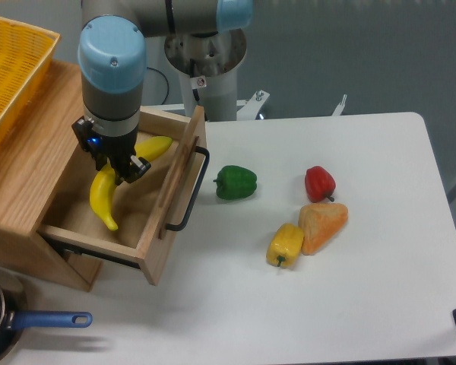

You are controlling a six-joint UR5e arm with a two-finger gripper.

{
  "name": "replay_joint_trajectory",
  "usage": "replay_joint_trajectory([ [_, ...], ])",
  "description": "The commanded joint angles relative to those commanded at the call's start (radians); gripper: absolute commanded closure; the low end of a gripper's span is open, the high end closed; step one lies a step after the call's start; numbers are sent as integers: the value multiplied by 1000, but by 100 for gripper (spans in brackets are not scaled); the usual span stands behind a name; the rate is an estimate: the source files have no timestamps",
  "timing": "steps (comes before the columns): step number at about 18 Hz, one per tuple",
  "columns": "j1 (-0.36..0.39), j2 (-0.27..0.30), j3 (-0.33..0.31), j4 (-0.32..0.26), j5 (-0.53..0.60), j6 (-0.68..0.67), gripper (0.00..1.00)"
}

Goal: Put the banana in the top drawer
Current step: 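Hold the banana inside the drawer, adjusting its position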

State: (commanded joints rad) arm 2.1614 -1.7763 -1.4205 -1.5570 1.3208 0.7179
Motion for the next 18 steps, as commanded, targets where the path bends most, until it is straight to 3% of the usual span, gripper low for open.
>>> replay_joint_trajectory([
  [18, -6, -12, -3, 12, 2, 2, 55],
])
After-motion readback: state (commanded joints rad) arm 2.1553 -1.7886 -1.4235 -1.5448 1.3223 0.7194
